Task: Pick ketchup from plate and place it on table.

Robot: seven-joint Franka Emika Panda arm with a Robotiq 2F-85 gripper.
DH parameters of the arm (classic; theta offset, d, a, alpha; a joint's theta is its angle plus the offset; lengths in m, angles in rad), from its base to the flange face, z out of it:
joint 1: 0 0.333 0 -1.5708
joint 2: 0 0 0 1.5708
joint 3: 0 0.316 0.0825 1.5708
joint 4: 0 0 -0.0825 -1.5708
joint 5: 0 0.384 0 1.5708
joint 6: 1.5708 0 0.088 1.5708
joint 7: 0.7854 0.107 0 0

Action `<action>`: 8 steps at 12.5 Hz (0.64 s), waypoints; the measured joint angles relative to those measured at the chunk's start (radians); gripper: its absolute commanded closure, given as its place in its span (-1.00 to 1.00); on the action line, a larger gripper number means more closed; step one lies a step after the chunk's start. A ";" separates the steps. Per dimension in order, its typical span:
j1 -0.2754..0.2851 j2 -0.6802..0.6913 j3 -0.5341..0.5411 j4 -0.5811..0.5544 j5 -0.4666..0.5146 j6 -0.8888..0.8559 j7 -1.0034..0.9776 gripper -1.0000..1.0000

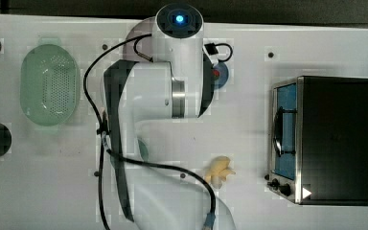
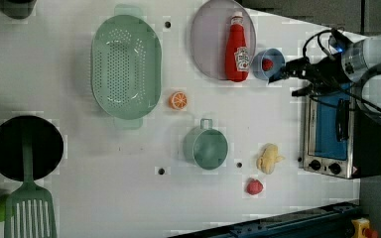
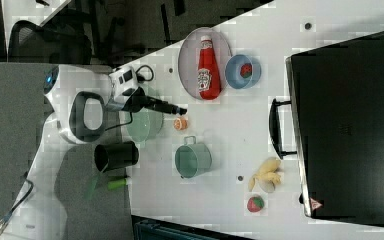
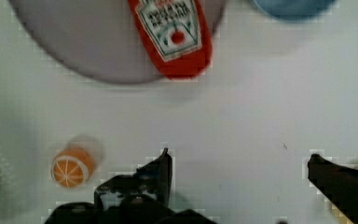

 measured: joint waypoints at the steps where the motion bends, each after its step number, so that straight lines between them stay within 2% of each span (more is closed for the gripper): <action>1: -0.001 0.028 0.002 0.020 -0.007 0.020 -0.038 -1.00; 3: 0.013 0.087 -0.013 0.058 -0.025 0.084 -0.113 -1.00; 6: 0.025 0.197 -0.015 0.126 -0.137 0.208 -0.166 -1.00; 8: 0.029 0.272 -0.009 0.159 -0.170 0.257 -0.168 -1.00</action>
